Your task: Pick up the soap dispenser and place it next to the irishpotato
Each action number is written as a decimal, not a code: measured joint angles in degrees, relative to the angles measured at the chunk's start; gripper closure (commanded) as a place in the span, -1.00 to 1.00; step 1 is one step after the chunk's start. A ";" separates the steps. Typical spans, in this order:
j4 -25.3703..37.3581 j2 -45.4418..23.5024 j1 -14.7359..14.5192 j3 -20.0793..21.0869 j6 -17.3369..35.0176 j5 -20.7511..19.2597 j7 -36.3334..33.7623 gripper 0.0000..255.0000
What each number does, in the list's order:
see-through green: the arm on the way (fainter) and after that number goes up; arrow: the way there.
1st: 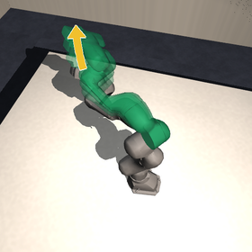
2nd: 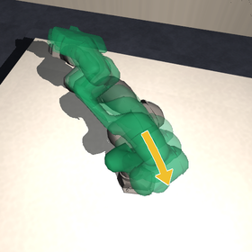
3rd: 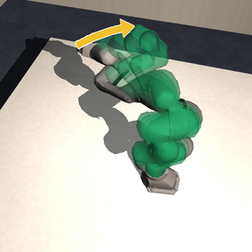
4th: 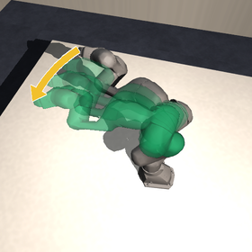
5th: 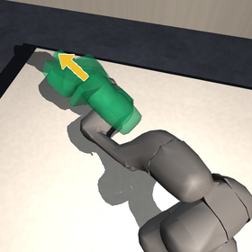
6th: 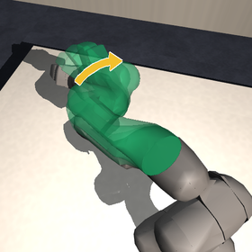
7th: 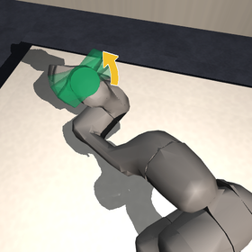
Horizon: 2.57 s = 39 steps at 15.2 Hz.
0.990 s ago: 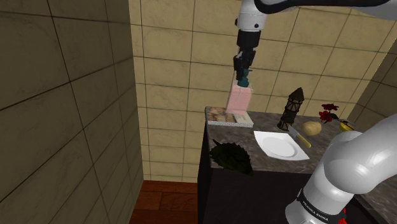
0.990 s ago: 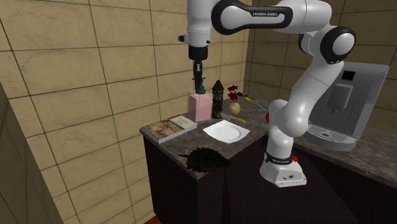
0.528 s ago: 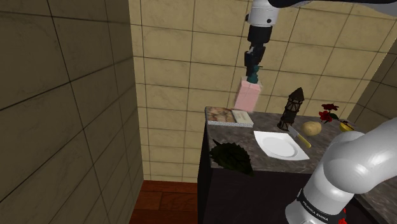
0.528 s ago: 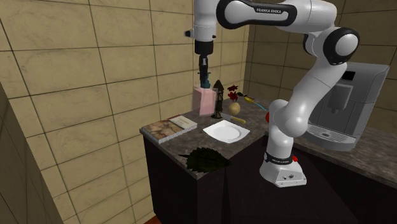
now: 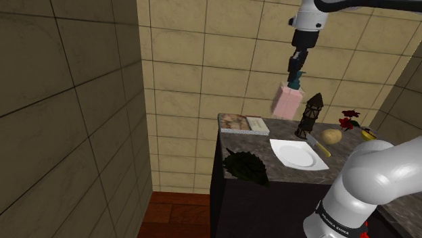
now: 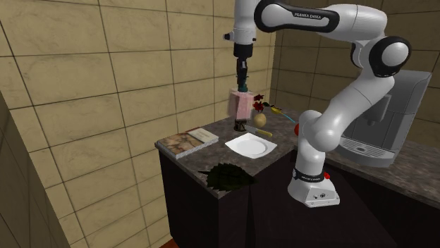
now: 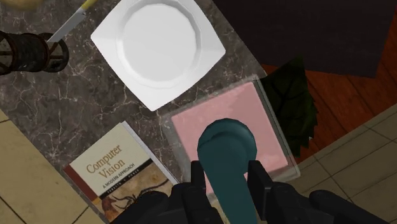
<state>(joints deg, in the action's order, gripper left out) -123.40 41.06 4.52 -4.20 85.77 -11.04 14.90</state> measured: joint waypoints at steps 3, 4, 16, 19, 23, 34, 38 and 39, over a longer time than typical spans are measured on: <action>-1.35 2.28 1.04 -3.27 -0.20 -2.15 3.75 1.00; -1.13 2.77 1.38 -4.29 -0.66 -2.86 5.03 1.00; -1.34 8.21 5.49 -18.53 -1.40 -12.88 21.01 1.00; 0.79 7.99 6.01 -22.01 -1.86 -15.03 25.04 1.00; 3.49 7.37 6.41 -27.49 -1.45 -18.11 30.75 1.00; 16.55 1.04 2.69 -44.64 0.51 -23.23 46.21 1.00; 21.98 -1.89 -0.92 -52.03 1.70 -23.77 51.14 1.00; 22.26 -1.93 -1.10 -52.69 1.86 -23.95 51.67 1.00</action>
<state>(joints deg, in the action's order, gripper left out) -101.14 39.13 3.42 -56.89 87.63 -34.99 66.57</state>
